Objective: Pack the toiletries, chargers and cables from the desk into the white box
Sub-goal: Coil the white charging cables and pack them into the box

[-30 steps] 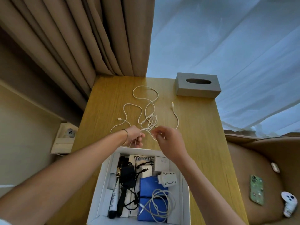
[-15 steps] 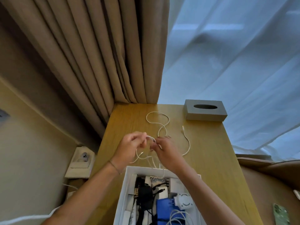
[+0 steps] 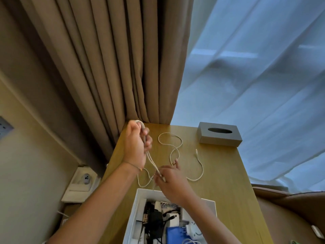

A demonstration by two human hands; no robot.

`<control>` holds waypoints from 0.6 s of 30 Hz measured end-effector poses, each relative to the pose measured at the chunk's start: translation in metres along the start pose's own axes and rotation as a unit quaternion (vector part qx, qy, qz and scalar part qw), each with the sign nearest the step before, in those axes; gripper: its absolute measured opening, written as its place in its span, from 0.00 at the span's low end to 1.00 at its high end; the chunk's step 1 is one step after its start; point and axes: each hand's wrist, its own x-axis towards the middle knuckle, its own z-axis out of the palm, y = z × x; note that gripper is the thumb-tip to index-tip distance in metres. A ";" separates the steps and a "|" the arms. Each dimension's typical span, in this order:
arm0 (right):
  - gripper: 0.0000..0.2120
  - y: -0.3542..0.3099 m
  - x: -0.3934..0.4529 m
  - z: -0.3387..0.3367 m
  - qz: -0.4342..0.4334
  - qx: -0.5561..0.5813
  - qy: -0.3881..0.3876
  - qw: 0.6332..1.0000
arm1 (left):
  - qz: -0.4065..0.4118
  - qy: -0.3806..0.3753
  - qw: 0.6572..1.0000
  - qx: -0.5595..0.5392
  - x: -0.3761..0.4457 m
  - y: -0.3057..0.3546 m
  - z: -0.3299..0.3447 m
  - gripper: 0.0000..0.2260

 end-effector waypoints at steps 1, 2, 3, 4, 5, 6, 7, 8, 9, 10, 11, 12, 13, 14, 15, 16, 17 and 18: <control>0.17 -0.001 -0.005 -0.001 -0.004 -0.001 -0.005 1.000 | 0.044 0.005 0.997 0.063 0.002 0.002 0.001 0.16; 0.17 -0.001 -0.009 -0.003 -0.009 -0.003 0.003 1.000 | 0.077 0.002 0.991 0.112 0.004 0.004 0.002 0.15; 0.16 -0.001 -0.012 -0.006 -0.016 -0.014 0.022 1.000 | 0.097 -0.005 0.984 0.147 0.005 0.004 0.004 0.14; 0.16 -0.001 -0.015 -0.012 -0.024 -0.034 0.044 0.998 | 0.107 -0.012 0.979 0.175 0.005 0.004 0.004 0.13; 0.15 -0.003 -0.017 -0.019 -0.029 -0.052 0.056 0.997 | 0.108 -0.017 0.974 0.200 0.005 0.003 0.004 0.13; 0.14 -0.005 -0.019 -0.026 -0.031 -0.066 0.056 0.996 | 0.102 -0.018 0.970 0.219 0.004 0.002 0.004 0.12; 0.12 -0.008 -0.020 -0.034 -0.030 -0.079 0.047 0.995 | 0.092 -0.019 0.970 0.226 0.003 0.000 0.003 0.12; 0.10 -0.010 -0.021 -0.041 -0.025 -0.093 0.037 0.995 | 0.080 -0.020 0.972 0.219 0.002 0.000 0.003 0.11; 0.11 -0.011 -0.021 -0.047 -0.015 -0.112 0.028 0.993 | 0.067 -0.026 0.977 0.201 0.001 0.001 0.004 0.10; 0.15 -0.010 -0.021 -0.050 -0.007 -0.136 0.030 0.990 | 0.056 -0.035 0.982 0.175 0.000 0.003 0.006 0.09; 0.21 -0.008 -0.020 -0.054 -0.003 -0.143 0.051 0.988 | 0.047 -0.048 0.987 0.146 -0.002 0.006 0.008 0.08; 0.26 -0.009 -0.018 -0.058 -0.004 -0.101 0.086 0.991 | 0.037 -0.065 0.990 0.116 -0.004 0.010 0.011 0.06; 0.30 -0.012 -0.014 -0.060 -0.008 -0.003 0.107 0.994 | 0.022 -0.083 0.993 0.086 -0.006 0.012 0.014 0.06; 0.33 -0.017 -0.010 -0.061 -0.008 0.135 0.094 0.986 | 0.005 -0.102 0.993 0.055 -0.009 0.015 0.017 0.07; 0.34 -0.023 -0.004 -0.060 -0.007 0.285 0.050 0.957 | -0.012 -0.117 0.993 0.021 -0.010 0.017 0.021 0.09; 0.33 -0.028 0.002 -0.056 -0.011 0.392 0.003 0.920 | -0.028 -0.127 0.991 -0.014 -0.011 0.018 0.024 0.13; 0.29 -0.033 0.007 -0.051 -0.019 0.448 -0.025 0.893 | -0.042 -0.135 0.989 -0.047 -0.011 0.020 0.026 0.16; 0.21 -0.035 0.009 -0.046 -0.017 0.463 -0.029 0.886 | -0.051 -0.143 0.985 -0.078 -0.011 0.021 0.028 0.19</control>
